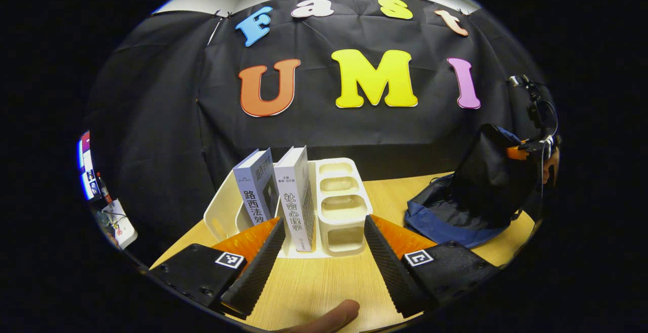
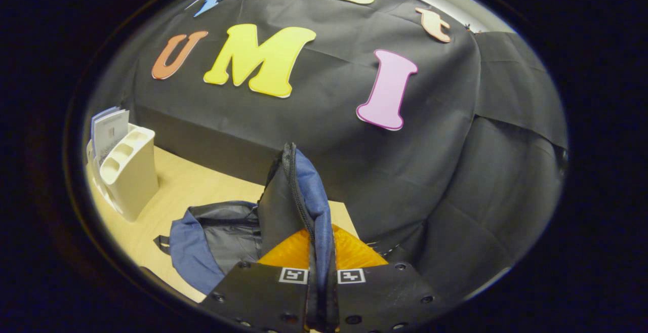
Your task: Open the schoolbag, grab two books from the bookshelf and put them into the schoolbag.
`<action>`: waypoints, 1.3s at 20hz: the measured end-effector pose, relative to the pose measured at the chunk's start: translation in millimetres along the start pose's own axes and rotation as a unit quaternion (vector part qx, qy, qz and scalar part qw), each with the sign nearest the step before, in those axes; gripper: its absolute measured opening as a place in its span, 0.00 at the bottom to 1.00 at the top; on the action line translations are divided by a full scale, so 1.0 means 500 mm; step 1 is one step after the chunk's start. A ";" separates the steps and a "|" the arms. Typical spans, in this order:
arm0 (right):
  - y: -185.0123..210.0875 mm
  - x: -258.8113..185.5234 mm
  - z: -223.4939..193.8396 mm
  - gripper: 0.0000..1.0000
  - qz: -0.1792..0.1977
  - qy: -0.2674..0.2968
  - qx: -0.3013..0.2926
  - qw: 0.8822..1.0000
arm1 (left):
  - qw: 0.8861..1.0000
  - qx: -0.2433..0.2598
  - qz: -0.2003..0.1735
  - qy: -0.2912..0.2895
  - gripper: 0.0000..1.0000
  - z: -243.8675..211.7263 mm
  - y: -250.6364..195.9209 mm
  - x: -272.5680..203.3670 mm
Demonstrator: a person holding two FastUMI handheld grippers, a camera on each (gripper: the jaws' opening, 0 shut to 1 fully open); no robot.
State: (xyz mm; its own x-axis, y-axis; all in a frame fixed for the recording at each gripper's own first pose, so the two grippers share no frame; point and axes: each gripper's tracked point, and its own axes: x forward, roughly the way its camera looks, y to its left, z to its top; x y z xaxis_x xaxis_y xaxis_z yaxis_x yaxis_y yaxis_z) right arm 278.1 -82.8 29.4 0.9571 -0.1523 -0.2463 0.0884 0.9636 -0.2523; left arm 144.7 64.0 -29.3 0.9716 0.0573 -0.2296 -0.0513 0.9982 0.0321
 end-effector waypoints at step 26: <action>-0.001 0.000 -0.021 0.07 0.051 -0.015 0.002 0.999 | 0.989 0.037 -0.021 0.140 0.97 0.170 0.116 0.356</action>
State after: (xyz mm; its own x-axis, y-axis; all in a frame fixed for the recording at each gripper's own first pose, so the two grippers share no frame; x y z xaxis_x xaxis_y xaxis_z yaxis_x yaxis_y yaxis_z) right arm 275.2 -85.9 19.8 0.9689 -0.0463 -0.2429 -0.0096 0.9745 -0.2240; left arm 334.4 130.4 14.2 0.8703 0.0286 -0.4917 0.0159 0.9962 0.0862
